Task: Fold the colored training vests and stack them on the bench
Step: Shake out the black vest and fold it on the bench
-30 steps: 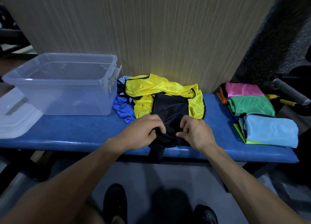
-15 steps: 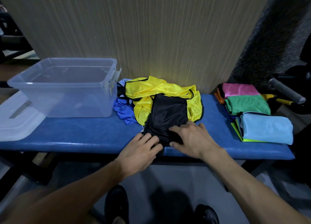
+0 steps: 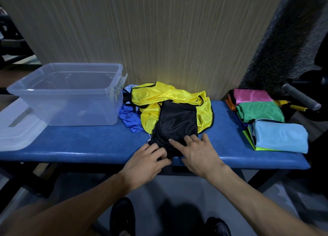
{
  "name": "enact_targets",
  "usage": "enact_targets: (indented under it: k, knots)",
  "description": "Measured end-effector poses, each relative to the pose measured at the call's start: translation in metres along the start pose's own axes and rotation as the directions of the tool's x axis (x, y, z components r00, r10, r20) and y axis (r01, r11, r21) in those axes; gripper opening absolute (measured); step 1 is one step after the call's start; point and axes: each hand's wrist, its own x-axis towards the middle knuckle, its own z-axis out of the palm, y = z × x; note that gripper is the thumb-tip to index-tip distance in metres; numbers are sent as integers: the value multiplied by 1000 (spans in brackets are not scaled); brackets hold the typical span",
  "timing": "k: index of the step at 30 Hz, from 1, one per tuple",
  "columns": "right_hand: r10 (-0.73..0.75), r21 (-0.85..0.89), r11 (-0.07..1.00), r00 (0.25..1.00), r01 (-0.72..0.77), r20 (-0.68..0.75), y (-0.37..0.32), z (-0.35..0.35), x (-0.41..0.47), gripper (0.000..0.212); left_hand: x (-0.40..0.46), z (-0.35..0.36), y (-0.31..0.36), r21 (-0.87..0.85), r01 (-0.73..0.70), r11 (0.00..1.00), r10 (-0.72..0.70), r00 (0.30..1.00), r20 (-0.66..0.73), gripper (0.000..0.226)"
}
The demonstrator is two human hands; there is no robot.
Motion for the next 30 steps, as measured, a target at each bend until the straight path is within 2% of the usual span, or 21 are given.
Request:
enact_targets:
  k: [3,5,8,10,11,13,15,18,21,22,25,28,29,30]
  knots:
    - [-15,-20,1000,999,14,-41,-3,6,-2,84,-2,-7,5,-66,-12,998,8,999,-50,27]
    - [-26,-15,1000,999,25,-31,-6,6,-4,82,-2,-15,8,-172,26,985,-41,996,-81,24]
    - [-13,-51,999,1000,12,-28,-5,2,-2,76,10,-25,6,-365,206,908,-252,964,-84,18]
    - [-20,-56,998,1000,19,-8,-6,2,-2,65,27,-27,-3,-430,297,853,-361,930,-72,20]
    - [-25,-46,999,1000,24,-11,-6,4,-1,59,37,-27,-8,-435,333,837,-388,920,-43,21]
    - [-56,-20,998,996,55,-71,-4,7,0,53,57,-23,-18,-407,439,801,-438,893,101,22]
    - [-64,-2,998,982,65,-176,2,18,0,59,73,-14,-24,-320,552,770,-503,833,229,24]
    - [-65,104,990,969,92,-237,14,27,-2,77,80,-1,-27,-242,628,739,-577,776,253,28]
    - [-64,209,971,968,116,-243,32,31,-5,79,80,7,-29,-339,635,694,-610,769,192,17]
    - [-73,234,963,969,130,-238,37,32,-5,76,79,8,-29,-374,620,690,-614,775,152,23]
    - [-100,312,934,967,173,-236,47,35,-1,62,77,12,-35,-368,520,770,-549,835,32,28]
    - [-97,365,914,968,179,-233,52,36,3,50,73,14,-41,-406,412,816,-432,901,46,8]
    - [-86,386,906,967,176,-238,53,37,4,47,70,16,-44,-445,393,805,-403,912,76,6]
    - [-63,431,887,969,165,-240,53,37,5,43,67,15,-47,-501,403,766,-389,911,137,17]
